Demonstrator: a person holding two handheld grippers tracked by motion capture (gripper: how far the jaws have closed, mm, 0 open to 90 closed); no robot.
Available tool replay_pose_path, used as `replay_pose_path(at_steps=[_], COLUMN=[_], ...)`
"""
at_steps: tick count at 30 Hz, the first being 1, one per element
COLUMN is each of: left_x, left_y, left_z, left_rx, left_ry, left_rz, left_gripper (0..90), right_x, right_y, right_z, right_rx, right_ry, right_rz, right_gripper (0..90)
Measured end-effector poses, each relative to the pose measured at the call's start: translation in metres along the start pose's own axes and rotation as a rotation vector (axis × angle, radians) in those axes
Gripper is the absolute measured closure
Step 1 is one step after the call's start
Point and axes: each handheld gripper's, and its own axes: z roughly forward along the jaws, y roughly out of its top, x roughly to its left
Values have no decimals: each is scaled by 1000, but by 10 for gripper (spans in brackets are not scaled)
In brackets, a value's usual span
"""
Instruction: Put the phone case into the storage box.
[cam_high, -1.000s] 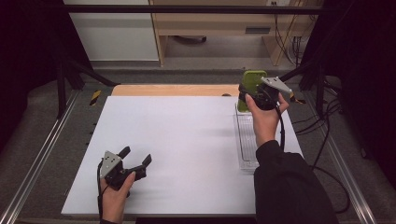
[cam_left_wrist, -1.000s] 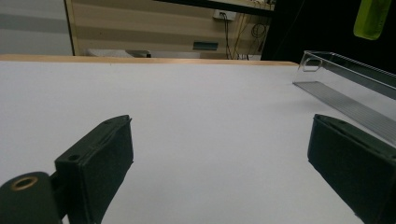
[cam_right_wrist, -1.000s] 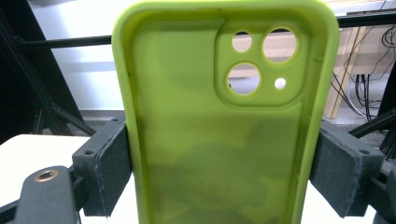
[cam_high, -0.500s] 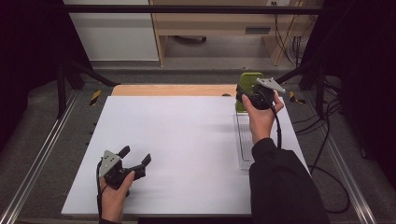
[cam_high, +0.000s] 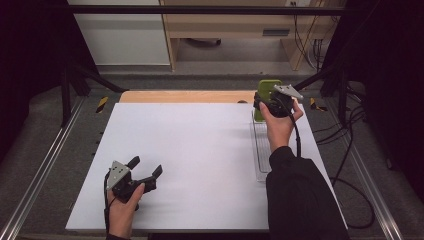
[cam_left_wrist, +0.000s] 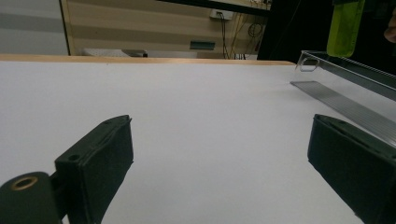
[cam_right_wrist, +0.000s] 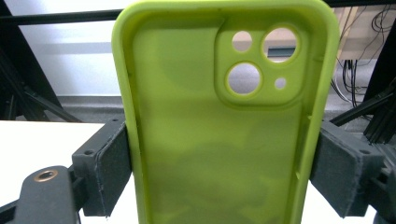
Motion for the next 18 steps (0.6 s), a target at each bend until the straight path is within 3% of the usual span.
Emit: replay_pose_path(at_steps=[18], left_x=[2], left_y=[0], left_z=[-1], left_rx=[-6], left_ry=[7], left_rz=[0], left_gripper=[64], right_x=[-8], right_y=[-13], right_z=[18], right_rx=[29], right_ry=[-51], right_rz=[-21], right_gripper=[161])
